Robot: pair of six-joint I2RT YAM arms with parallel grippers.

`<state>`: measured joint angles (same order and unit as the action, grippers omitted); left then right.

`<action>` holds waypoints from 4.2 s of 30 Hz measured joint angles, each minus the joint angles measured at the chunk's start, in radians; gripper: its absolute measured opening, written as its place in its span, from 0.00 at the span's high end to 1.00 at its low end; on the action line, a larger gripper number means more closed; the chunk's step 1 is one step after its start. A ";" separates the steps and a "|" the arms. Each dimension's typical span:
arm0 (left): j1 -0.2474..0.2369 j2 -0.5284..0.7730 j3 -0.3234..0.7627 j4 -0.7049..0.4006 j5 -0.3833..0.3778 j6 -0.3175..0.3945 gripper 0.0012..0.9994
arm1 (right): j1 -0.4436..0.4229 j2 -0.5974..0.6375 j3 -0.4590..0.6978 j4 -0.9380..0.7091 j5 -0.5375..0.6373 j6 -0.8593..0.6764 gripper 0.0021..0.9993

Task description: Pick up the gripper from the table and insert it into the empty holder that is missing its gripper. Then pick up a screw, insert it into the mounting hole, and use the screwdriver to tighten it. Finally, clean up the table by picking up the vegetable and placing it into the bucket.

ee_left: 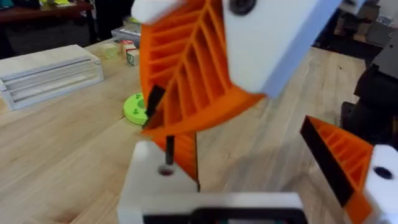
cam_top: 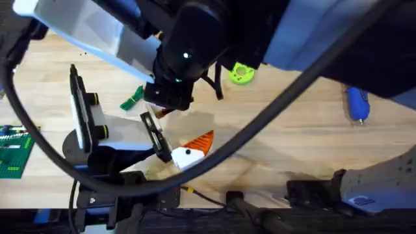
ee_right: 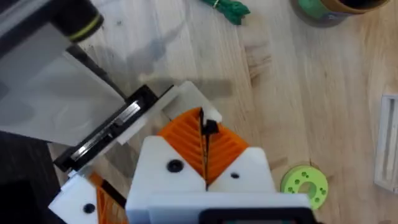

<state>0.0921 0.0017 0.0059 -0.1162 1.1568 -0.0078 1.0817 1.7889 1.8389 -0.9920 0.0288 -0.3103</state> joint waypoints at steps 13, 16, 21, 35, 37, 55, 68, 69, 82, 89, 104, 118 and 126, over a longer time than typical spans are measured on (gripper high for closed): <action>0.000 0.001 0.000 -0.002 0.007 -0.008 0.01 | -0.001 0.037 0.012 0.011 -0.019 0.000 1.00; 0.000 0.001 0.000 -0.002 0.007 -0.008 0.01 | -0.001 0.037 0.012 0.009 -0.019 0.000 1.00; 0.000 0.001 0.000 -0.002 0.008 -0.008 0.01 | -0.001 0.037 0.013 0.004 -0.018 0.000 1.00; 0.000 0.001 0.000 -0.002 0.007 -0.001 0.01 | 0.009 0.039 0.013 0.001 0.035 0.000 1.00; 0.000 0.001 0.000 -0.002 0.007 0.000 0.01 | 0.015 0.039 0.013 0.000 0.034 0.000 1.00; 0.000 0.001 0.000 -0.002 0.007 0.000 0.01 | 0.021 0.040 0.013 -0.003 0.002 0.010 0.82; 0.000 0.002 0.000 -0.002 0.006 -0.004 0.01 | -0.013 0.039 0.016 0.012 0.013 0.029 0.06; 0.000 0.002 0.000 -0.002 0.008 -0.002 0.01 | -0.023 0.039 0.016 0.017 0.005 0.039 0.06; -0.001 0.002 0.000 -0.002 0.007 0.000 0.01 | -0.264 0.013 0.015 0.026 -0.011 0.072 0.06; -0.001 0.002 0.000 -0.002 0.006 0.001 0.56 | -0.308 0.002 0.032 -0.023 0.131 0.101 0.05; -0.001 0.002 0.000 -0.001 0.006 0.045 0.99 | -1.026 -0.342 0.088 -0.371 -0.030 0.207 0.05; -0.001 0.002 0.000 -0.001 0.006 0.085 0.99 | -1.637 -0.347 -0.408 -0.112 -0.210 0.167 0.05; -0.001 0.002 0.000 -0.001 0.006 0.087 0.99 | -1.710 -0.126 -0.439 -0.010 -0.204 0.002 0.05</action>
<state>0.0914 0.0036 0.0057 -0.1173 1.1633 0.0788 -0.6281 1.6626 1.3996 -1.0023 -0.1756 -0.3081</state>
